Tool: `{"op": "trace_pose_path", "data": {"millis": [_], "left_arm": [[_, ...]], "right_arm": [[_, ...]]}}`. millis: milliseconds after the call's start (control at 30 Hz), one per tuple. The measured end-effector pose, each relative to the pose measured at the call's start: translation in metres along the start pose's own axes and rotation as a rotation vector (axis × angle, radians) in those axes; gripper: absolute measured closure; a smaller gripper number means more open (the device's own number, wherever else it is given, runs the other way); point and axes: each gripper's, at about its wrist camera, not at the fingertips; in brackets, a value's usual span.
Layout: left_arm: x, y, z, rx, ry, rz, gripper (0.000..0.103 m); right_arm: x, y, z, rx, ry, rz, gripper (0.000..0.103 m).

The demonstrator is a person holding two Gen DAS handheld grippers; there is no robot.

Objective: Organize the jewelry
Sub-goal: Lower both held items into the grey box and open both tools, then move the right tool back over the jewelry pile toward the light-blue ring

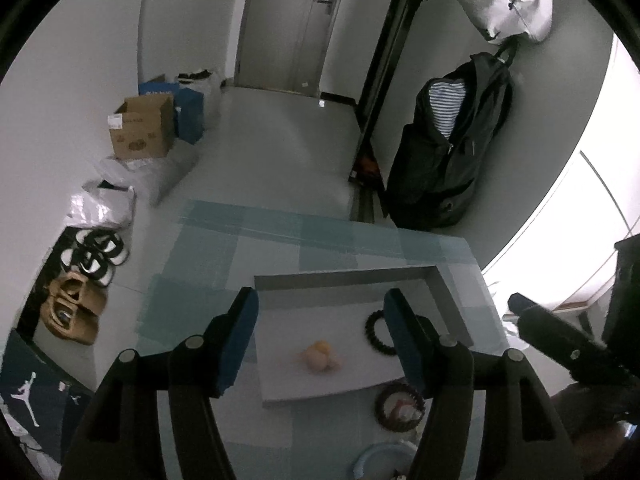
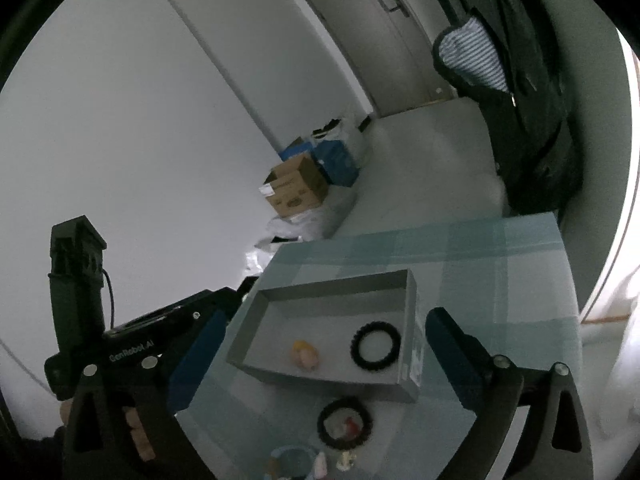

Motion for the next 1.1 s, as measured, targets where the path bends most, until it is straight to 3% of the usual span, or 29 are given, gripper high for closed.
{"op": "trace_pose_path", "data": {"millis": [333, 700, 967, 1100], "left_arm": [[0.026, -0.001, 0.028, -0.021, -0.033, -0.05, 0.032], [0.03, -0.016, 0.068, -0.057, 0.059, -0.009, 0.028], [0.032, -0.005, 0.082, -0.012, 0.108, 0.033, 0.021], [0.036, 0.009, 0.084, 0.021, 0.107, -0.023, 0.021]], "right_arm": [[0.028, 0.015, 0.015, 0.06, 0.006, 0.044, 0.0], [0.046, 0.028, 0.07, 0.068, 0.106, 0.075, 0.0], [0.043, 0.042, 0.095, 0.086, 0.189, 0.071, 0.0], [0.034, 0.047, 0.103, 0.1, 0.23, 0.076, 0.0]]}}
Point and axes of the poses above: each gripper's, at about its wrist camera, not at the fingertips, and x roughly against the way its jaws point, y to its left, z to its underside, and after that the axes turned 8 degrees about x, right-handed
